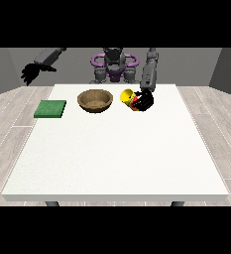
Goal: Pick the cup and pour the ball into the bowl, then pick the bowl and place it on the pad
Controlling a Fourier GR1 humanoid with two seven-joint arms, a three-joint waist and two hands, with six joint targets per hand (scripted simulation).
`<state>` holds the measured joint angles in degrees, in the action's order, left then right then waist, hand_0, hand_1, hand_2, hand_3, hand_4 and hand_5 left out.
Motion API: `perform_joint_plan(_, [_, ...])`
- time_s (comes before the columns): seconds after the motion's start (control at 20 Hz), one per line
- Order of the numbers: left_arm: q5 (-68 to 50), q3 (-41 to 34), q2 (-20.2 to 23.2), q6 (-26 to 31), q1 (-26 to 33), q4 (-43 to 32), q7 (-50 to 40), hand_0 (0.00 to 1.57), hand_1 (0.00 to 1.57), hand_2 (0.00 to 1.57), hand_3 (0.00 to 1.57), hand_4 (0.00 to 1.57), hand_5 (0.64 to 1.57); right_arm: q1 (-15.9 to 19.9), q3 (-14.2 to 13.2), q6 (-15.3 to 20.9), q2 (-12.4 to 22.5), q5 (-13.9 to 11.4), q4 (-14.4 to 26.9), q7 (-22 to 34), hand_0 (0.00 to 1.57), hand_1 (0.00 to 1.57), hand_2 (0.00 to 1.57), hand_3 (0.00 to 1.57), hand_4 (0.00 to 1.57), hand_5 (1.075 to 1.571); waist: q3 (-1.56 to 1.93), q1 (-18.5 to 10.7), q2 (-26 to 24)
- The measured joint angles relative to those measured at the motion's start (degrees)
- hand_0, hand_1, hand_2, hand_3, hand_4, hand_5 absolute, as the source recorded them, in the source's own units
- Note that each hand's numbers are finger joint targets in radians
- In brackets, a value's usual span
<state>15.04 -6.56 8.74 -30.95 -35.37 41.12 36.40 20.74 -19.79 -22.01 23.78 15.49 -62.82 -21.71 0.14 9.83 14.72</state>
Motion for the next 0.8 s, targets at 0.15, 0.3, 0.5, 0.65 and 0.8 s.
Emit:
perform_joint_plan(0.15, [5.31,4.69,-1.33,-2.23,-0.38,0.41,-6.27,1.38,1.38,1.57,1.57,1.03,1.536,-0.04,-0.99,0.65,1.07,-0.38,4.42,1.07,0.0,0.0,0.0,0.0,0.0,1.56,0.02,-2.69,-5.36])
perform_joint_plan(0.3, [10.76,9.33,-2.46,-2.84,-1.98,0.69,-13.92,1.4,1.4,1.57,1.57,1.11,1.567,-1.27,-1.37,0.77,1.19,-1.19,8.53,0.22,0.0,0.0,0.14,0.0,0.0,1.56,0.0,-5.13,-9.6])
perform_joint_plan(0.5, [18.84,15.21,-3.9,-4.41,-2.74,0.56,-22.21,1.37,1.37,1.57,1.57,1.14,1.566,-3.55,-2.29,0.43,2.24,-2.22,13.32,-2.09,0.0,0.0,0.0,0.0,0.0,1.557,0.0,-8.33,-13.36])
perform_joint_plan(0.65, [23.06,18.17,-4.67,-3.39,-2.72,2.07,-26.82,1.37,1.37,1.57,1.57,1.14,1.566,-4.79,-3.26,0.48,2.82,-2.44,16.6,-3.88,0.0,0.0,0.04,0.0,0.0,1.558,-0.03,-10.78,-15.26])
perform_joint_plan(0.8, [27.29,21.09,-6.08,-2.5,-2.3,4.1,-31.09,1.36,1.36,1.57,1.57,1.07,1.568,-5.76,-4.17,-0.27,4.1,-2.65,19.89,-5.84,0.0,0.0,0.0,0.0,0.0,1.553,-0.05,-12.67,-16.31])
